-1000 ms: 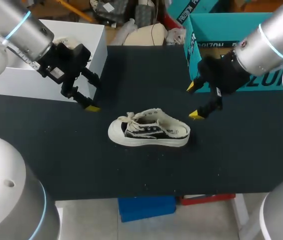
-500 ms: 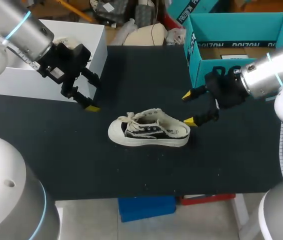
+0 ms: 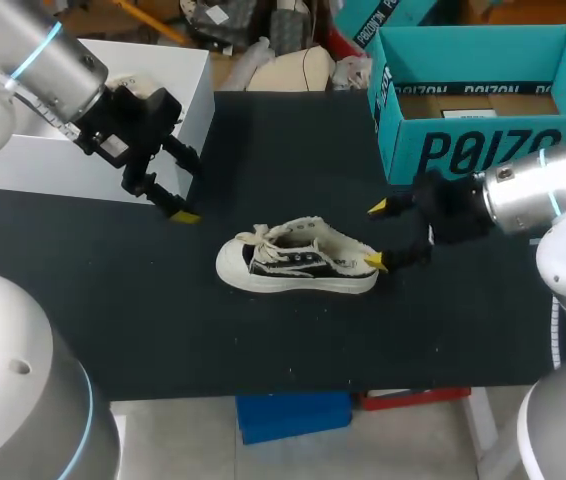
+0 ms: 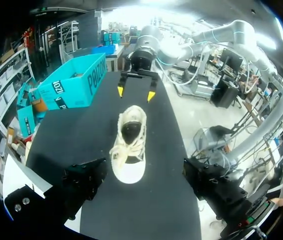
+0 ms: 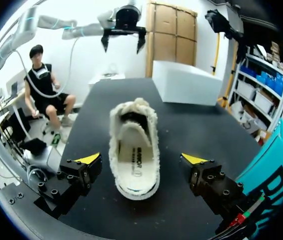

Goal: Take the shoe out of the shoebox, open the shoe tongue, remove and reinsert the insole, then place the shoe into the shoebox

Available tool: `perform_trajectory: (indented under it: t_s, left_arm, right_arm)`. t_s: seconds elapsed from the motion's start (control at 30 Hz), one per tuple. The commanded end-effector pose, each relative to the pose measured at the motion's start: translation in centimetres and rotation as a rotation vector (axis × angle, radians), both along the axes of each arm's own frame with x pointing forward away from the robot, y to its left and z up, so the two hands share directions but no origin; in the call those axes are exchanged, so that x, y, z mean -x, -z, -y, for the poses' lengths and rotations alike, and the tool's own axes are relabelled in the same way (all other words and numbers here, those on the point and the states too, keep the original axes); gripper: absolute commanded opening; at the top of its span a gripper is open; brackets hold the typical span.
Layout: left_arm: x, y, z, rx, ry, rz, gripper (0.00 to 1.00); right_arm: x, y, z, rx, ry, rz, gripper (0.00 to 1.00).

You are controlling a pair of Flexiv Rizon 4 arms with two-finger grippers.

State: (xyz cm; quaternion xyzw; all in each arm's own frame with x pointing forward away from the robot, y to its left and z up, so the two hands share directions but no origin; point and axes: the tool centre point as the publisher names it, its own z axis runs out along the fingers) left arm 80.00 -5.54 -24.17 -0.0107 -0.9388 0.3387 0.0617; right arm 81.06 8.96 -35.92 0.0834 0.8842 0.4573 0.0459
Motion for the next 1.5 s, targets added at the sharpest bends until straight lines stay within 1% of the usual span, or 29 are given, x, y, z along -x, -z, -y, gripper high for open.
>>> perform_trajectory:
  t_s: [0.03,0.3,0.47,0.63,0.77,1.1,1.5]
  left_arm:
    - [0.1,0.1,0.0,0.002,-0.001,0.004,1.0]
    - [0.1,0.1,0.0,0.002,-0.001,0.004,1.0]
    - [0.1,0.1,0.0,0.002,-0.001,0.004,1.0]
    - [0.1,0.1,0.0,0.002,-0.001,0.004,1.0]
    - [0.1,0.1,0.0,0.002,-0.001,0.004,1.0]
    - [0.1,0.1,0.0,0.002,-0.001,0.004,1.0]
    - [0.1,0.1,0.0,0.002,-0.001,0.004,1.0]
  right_arm:
    - [-0.1,1.1,-0.4,-0.001,0.014,-0.005,1.0]
    - [0.1,3.2,-0.4,-0.018,0.049,-0.021,1.0]
    - [0.0,4.1,-0.5,-0.037,0.059,-0.009,1.0]
    - [-0.3,4.7,-0.8,-0.056,0.043,0.036,1.0]
    - [-0.5,5.2,-1.0,-0.061,0.034,0.046,1.0]
    - [-1.0,6.2,-1.4,-0.081,0.017,0.048,1.0]
    - [-0.6,7.2,-2.3,-0.121,-0.005,0.036,1.0]
